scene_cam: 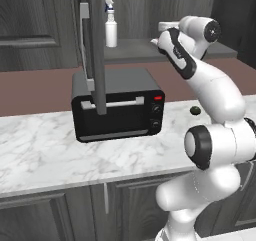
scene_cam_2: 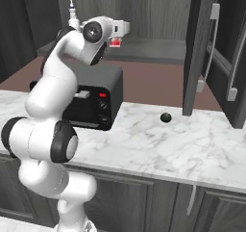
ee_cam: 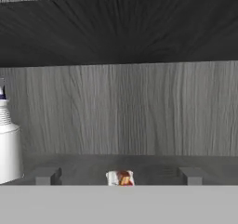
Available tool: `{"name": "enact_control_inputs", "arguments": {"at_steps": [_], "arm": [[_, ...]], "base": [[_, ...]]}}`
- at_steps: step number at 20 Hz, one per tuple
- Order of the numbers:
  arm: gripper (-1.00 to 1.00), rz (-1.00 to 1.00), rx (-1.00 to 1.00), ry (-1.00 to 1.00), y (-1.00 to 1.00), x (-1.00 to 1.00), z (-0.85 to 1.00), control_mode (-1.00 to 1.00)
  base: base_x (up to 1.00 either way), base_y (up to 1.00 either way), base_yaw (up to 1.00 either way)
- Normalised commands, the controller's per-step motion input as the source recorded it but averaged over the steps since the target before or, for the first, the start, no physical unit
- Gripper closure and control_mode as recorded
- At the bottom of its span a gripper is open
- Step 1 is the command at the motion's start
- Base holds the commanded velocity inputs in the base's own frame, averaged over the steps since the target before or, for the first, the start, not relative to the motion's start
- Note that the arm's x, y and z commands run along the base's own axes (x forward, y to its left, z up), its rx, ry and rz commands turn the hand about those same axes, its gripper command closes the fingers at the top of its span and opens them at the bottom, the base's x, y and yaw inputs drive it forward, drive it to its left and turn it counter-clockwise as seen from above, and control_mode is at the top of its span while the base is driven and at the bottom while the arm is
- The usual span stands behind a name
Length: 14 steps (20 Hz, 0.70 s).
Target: Pick the cereal and bar from the counter and place them in the cabinets closest to them.
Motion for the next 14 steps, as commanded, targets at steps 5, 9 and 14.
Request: {"name": "enact_control_inputs", "arguments": {"at_steps": [5, 9, 14], "arm": [[-1.00, -0.01, -0.02, -0.11, 0.00, -1.00, -0.02, -1.00], [-1.00, -0.01, -0.02, -0.10, -0.04, -1.00, 0.00, -1.00], [-1.00, 0.00, 0.01, -0.25, -0.20, -1.00, 0.00, -1.00]], "base": [[0.00, 0.00, 0.00], [0.00, 0.00, 0.00], [0.00, 0.00, 0.00]]}}
